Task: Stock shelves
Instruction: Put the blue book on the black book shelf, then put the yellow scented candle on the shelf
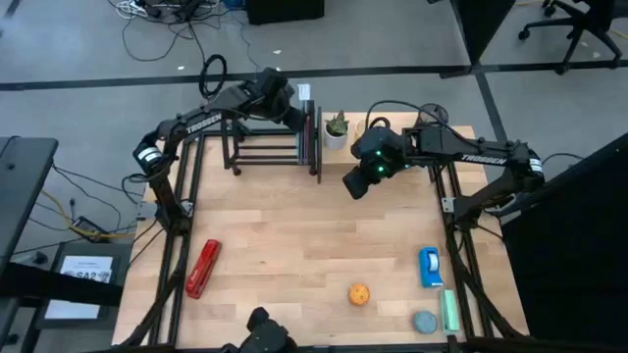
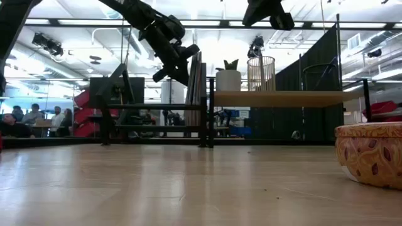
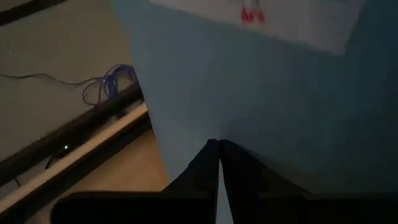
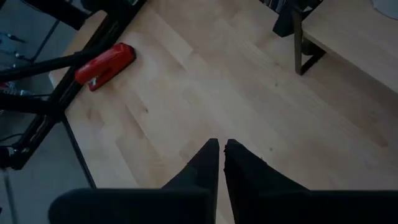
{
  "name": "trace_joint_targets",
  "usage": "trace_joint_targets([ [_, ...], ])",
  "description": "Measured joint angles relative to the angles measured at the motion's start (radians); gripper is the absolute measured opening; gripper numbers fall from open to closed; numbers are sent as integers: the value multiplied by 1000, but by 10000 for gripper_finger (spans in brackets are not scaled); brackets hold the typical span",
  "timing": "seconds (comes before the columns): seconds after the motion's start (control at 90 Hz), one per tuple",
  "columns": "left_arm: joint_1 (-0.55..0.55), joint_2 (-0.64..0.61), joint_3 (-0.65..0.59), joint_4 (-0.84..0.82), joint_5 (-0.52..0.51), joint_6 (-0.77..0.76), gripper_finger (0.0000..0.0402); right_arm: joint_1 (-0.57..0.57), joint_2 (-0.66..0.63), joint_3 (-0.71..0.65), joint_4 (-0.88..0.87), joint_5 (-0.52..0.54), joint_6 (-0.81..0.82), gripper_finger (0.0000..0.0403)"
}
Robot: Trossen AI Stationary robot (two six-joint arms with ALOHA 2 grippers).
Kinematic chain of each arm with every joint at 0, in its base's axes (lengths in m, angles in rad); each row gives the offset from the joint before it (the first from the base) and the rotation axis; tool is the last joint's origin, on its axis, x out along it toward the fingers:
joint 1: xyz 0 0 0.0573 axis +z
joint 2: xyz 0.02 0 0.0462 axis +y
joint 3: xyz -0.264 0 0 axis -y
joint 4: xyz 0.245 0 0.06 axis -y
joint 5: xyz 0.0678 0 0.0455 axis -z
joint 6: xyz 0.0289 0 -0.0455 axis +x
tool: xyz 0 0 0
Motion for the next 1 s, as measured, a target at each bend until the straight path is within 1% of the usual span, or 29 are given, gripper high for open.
trace_joint_targets([
  [0.211,-1,-30,0,-9,-8,10,0,0,0,0,0,0,0,0],
  [0.356,0,-60,1,-39,-43,16,0,0,0,0,0,1,-1,0],
  [0.767,1,-109,5,-81,-78,18,0,-1,0,0,0,2,-9,0],
  [0.889,0,-132,63,-95,-99,30,0,-1,0,0,0,2,-18,0],
  [1.0,-2,-135,177,-162,-139,69,0,-1,0,0,0,8,-28,0],
])
